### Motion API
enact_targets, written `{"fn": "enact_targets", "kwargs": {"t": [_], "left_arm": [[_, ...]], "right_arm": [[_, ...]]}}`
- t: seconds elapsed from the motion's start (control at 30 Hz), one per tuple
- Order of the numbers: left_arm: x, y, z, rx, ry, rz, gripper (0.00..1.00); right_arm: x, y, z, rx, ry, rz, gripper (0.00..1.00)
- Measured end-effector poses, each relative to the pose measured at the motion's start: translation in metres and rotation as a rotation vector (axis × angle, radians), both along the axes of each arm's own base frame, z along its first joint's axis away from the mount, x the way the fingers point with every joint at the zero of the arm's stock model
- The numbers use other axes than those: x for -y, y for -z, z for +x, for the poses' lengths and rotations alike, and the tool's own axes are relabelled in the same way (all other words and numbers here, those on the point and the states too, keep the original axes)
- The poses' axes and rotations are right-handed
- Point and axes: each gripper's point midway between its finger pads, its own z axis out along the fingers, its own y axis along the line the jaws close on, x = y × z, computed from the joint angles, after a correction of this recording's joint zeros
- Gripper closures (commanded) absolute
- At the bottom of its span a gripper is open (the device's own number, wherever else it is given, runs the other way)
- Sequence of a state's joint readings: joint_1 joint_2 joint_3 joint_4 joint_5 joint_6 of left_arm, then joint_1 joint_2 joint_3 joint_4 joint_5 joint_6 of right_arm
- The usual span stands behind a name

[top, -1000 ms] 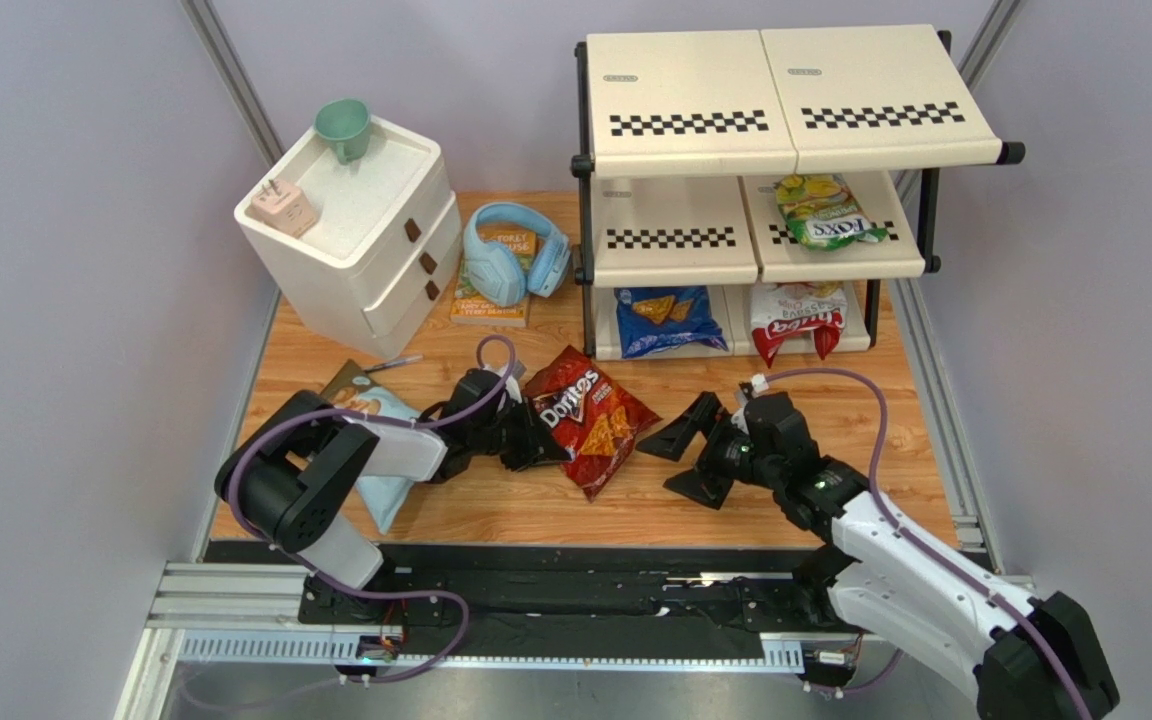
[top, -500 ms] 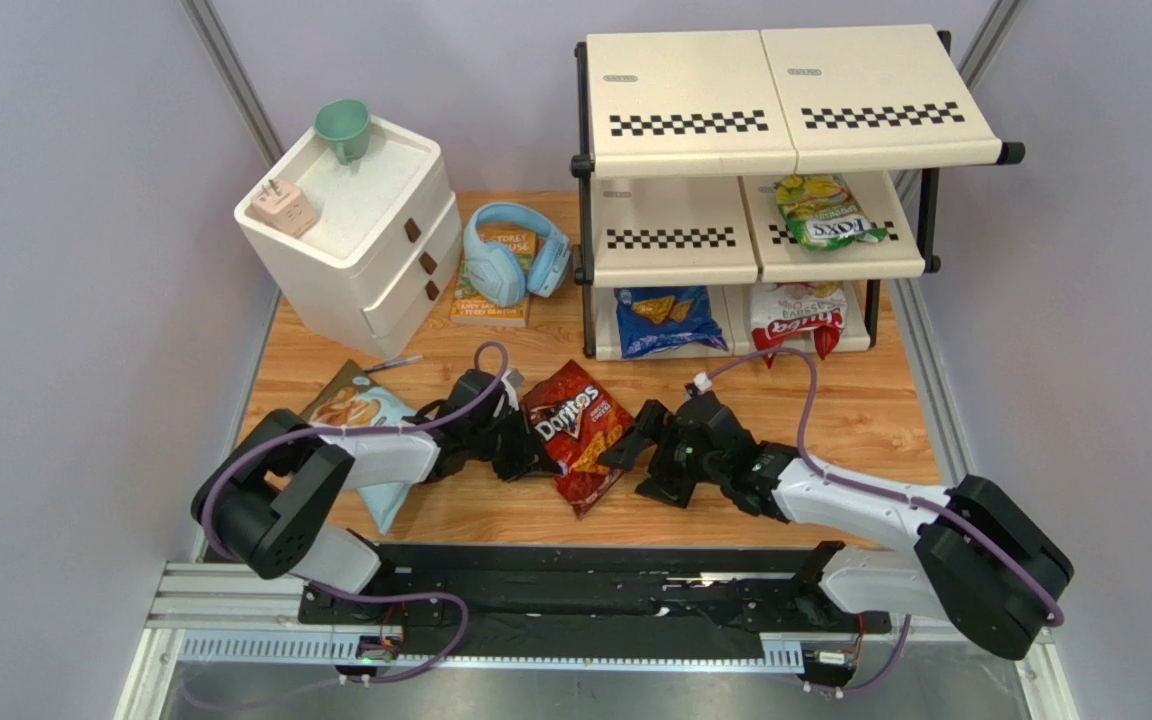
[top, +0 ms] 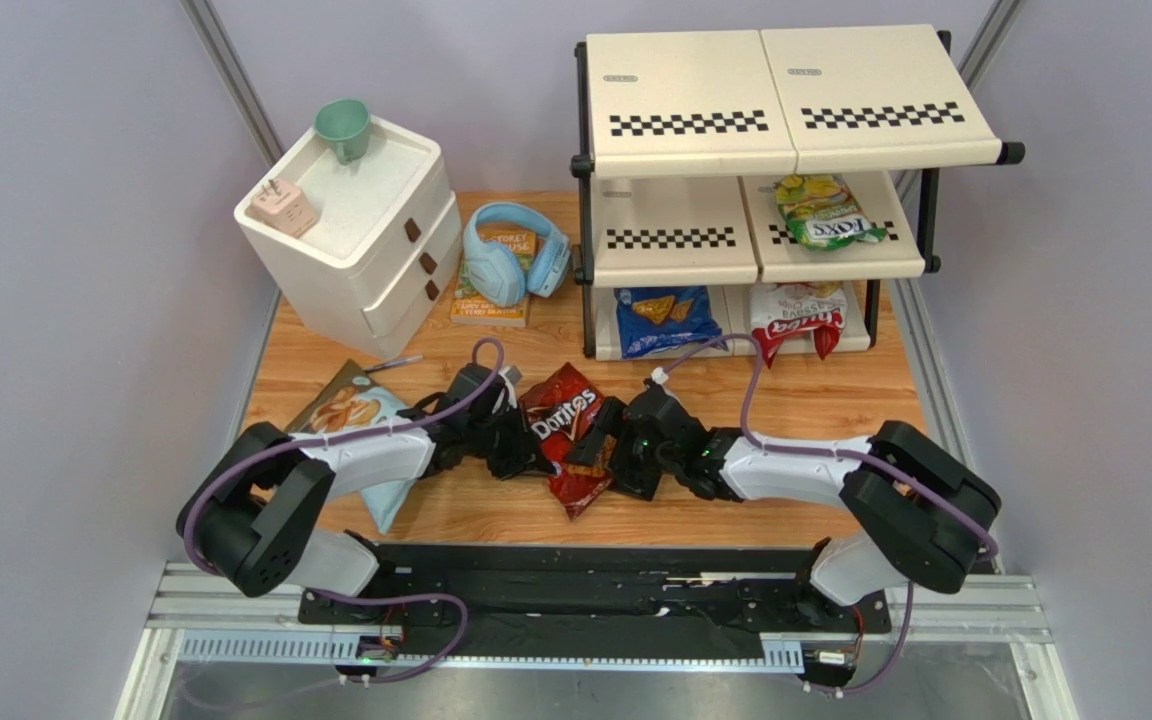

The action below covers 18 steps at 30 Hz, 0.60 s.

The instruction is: Place and organize the chips bags onto the shelf

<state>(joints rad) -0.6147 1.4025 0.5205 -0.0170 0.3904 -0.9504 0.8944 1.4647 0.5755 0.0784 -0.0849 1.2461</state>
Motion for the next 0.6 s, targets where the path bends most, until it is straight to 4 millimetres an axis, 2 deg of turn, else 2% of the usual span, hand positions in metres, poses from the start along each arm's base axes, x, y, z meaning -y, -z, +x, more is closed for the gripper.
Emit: {"fn": "enact_targets", "kwargs": {"t": [0.4,0.43,0.47,0.53,0.6], "left_arm": [[0.002,0.003,-0.006,-0.001,0.018,0.017,1.00],[0.002,0.003,-0.007,-0.001,0.020,0.017,1.00],[0.003,0.003,-0.007,-0.001,0.021,0.019,1.00],[0.002,0.004,-0.007,-0.001,0.021,0.022,1.00],[0.002,0.006,-0.007,-0.002,0.018,0.028,1.00]], "right_arm": [[-0.022,0.001,0.010,-0.008,0.016,0.007,0.08],[-0.023,0.001,0.010,-0.008,0.016,0.008,0.15],[-0.025,0.001,0.012,-0.008,0.017,0.010,0.19],[-0.027,0.003,0.013,-0.007,0.017,0.007,0.41],[-0.026,0.007,0.014,-0.009,0.018,-0.006,0.49]]}}
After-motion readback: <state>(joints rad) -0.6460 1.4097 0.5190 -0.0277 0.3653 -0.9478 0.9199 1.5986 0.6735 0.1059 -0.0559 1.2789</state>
